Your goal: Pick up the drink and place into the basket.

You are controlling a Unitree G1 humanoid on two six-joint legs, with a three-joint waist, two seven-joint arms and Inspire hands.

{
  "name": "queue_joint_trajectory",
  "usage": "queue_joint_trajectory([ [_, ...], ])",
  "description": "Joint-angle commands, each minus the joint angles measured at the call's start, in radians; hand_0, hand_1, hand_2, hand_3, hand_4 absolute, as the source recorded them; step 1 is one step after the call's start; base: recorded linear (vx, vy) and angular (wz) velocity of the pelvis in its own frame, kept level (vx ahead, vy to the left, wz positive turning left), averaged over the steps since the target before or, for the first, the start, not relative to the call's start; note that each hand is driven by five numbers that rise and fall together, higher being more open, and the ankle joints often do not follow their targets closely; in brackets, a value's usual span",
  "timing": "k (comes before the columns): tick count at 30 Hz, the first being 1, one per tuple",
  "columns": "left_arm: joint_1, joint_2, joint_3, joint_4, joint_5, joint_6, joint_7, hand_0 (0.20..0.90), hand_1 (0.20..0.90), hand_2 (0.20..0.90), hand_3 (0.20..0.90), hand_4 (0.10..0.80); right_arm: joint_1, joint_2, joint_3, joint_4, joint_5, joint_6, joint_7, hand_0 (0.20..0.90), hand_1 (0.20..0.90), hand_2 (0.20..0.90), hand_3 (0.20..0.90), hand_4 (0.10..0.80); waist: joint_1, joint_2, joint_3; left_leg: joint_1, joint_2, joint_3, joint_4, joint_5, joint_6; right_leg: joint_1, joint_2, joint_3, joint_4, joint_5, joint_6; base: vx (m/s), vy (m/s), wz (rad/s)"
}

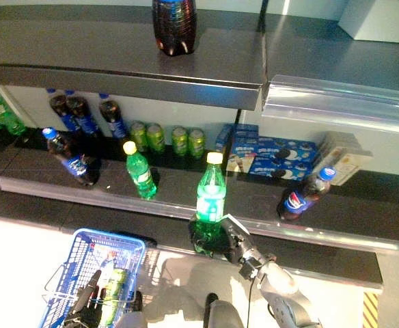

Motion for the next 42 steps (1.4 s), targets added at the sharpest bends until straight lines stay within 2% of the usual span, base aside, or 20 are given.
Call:
queue_joint_trajectory([
  [1,0.04,0.063,0.024,-0.115,-0.02,-0.054,-0.144,0.3,0.3,0.3,0.2,0.1,-0.056,0.032,-0.044,-0.131,0.168,-0.193,0.14,0.3,0.3,0.3,0.2,0.1,-0.024,-0.034,-0.06,-0.053,0.025,0.034,0.046,0.325,-0.316,0.227,0.027,-0.033,-0.284,0.072,0.016,-0.087,0.015,0.74],
  [4,0.054,0.055,0.011,-0.139,-0.037,-0.071,-0.179,0.3,0.3,0.3,0.2,0.1,-0.055,0.02,-0.03,-0.13,0.187,-0.2,0.203,0.3,0.3,0.3,0.2,0.1,-0.019,-0.055,-0.071,-0.03,-0.021,-0.021,0.131,0.248,-0.295,0.216,-0.006,-0.032,-0.305,0.092,0.019,-0.116,0.086,0.45],
  [7,0.044,0.051,0.001,-0.185,-0.022,-0.084,-0.199,0.3,0.3,0.3,0.2,0.1,-0.055,0.002,-0.014,-0.147,0.199,-0.203,0.272,0.3,0.3,0.3,0.2,0.1,-0.027,-0.055,-0.102,0.049,-0.062,-0.046,0.132,0.193,-0.289,0.197,-0.019,-0.044,-0.326,0.11,0.022,-0.131,0.202,0.43],
  [10,0.028,0.061,-0.011,-0.207,-0.01,-0.08,-0.201,0.3,0.3,0.3,0.2,0.1,-0.055,0.006,-0.005,-0.154,0.217,-0.196,0.307,0.3,0.3,0.3,0.2,0.1,-0.031,-0.043,-0.119,0.078,-0.053,-0.025,0.058,0.199,-0.294,0.2,-0.019,-0.057,-0.33,0.109,0.026,-0.035,0.176,0.54],
  [14,0.001,0.069,-0.036,-0.233,0.005,-0.082,-0.225,0.3,0.3,0.3,0.2,0.1,-0.079,0.03,0.036,-0.163,0.235,-0.17,0.335,0.3,0.3,0.3,0.2,0.1,-0.018,-0.026,-0.132,0.099,-0.076,-0.027,0.028,0.168,-0.29,0.21,-0.045,-0.076,-0.349,0.129,0.041,-0.023,0.204,0.66],
  [17,0.01,0.074,-0.063,-0.287,0.036,-0.088,-0.238,0.3,0.3,0.3,0.2,0.1,-0.093,0.052,0.083,-0.175,0.216,-0.164,0.367,0.3,0.3,0.3,0.2,0.1,0.002,-0.019,-0.143,0.113,-0.106,-0.034,0.011,0.129,-0.279,0.219,-0.067,-0.086,-0.363,0.147,0.055,-0.022,0.171,0.2],
  [18,0.01,0.074,-0.063,-0.287,0.036,-0.088,-0.238,0.3,0.3,0.3,0.2,0.1,-0.093,0.052,0.083,-0.175,0.216,-0.164,0.367,0.3,0.3,0.3,0.2,0.1,0.002,-0.019,-0.143,0.113,-0.106,-0.034,0.011,0.129,-0.279,0.219,-0.067,-0.086,-0.363,0.147,0.055,-0.01,0.092,0.05],
  [20,0.023,0.088,-0.071,-0.348,0.042,-0.082,-0.241,0.3,0.3,0.3,0.2,0.1,-0.107,0.058,0.122,-0.191,0.216,-0.162,0.39,0.3,0.3,0.3,0.2,0.1,0.02,-0.019,-0.15,0.13,-0.129,-0.031,-0.003,0.093,-0.265,0.228,-0.081,-0.09,-0.374,0.161,0.066,0.001,0.169,0.08],
  [22,0.036,0.102,-0.074,-0.393,0.062,-0.084,-0.263,0.3,0.3,0.3,0.2,0.1,-0.111,0.069,0.152,-0.21,0.215,-0.16,0.407,0.3,0.3,0.3,0.2,0.1,0.029,-0.021,-0.157,0.142,-0.145,-0.024,-0.016,0.078,-0.252,0.237,-0.085,-0.083,-0.392,0.178,0.072,0.034,0.167,0.04],
  [27,0.053,0.115,-0.071,-0.464,0.093,-0.077,-0.274,0.3,0.3,0.3,0.2,0.1,-0.114,0.072,0.183,-0.247,0.208,-0.149,0.42,0.3,0.3,0.3,0.2,0.1,0.038,-0.022,-0.161,0.151,-0.159,-0.031,-0.035,0.071,-0.238,0.243,-0.085,-0.059,-0.409,0.192,0.079,0.029,0.067,0.0],
  [29,0.061,0.129,-0.093,-0.527,0.117,-0.065,-0.283,0.3,0.3,0.3,0.2,0.1,-0.135,0.071,0.2,-0.276,0.223,-0.157,0.376,0.3,0.3,0.3,0.2,0.1,0.048,-0.024,-0.16,0.149,-0.169,-0.054,-0.044,0.072,-0.229,0.244,-0.076,-0.036,-0.414,0.194,0.077,0.029,0.044,0.17],
  [33,0.091,0.144,-0.123,-0.655,0.179,-0.021,-0.322,0.3,0.3,0.3,0.2,0.1,-0.185,0.094,0.226,-0.285,0.156,-0.205,0.225,0.3,0.3,0.3,0.2,0.1,0.089,-0.024,-0.161,0.149,-0.172,-0.061,-0.056,0.074,-0.226,0.256,-0.094,-0.067,-0.445,0.221,0.089,0.01,0.004,0.21],
  [42,0.142,0.205,-0.192,-0.855,0.173,0.056,-0.381,0.3,0.3,0.3,0.2,0.1,-0.26,0.103,0.268,-0.276,0.074,-0.275,0.041,0.3,0.3,0.3,0.2,0.1,0.132,-0.008,-0.162,0.153,-0.17,-0.063,-0.075,0.078,-0.219,0.258,-0.113,-0.089,-0.454,0.237,0.103,0.026,0.029,0.07],
])
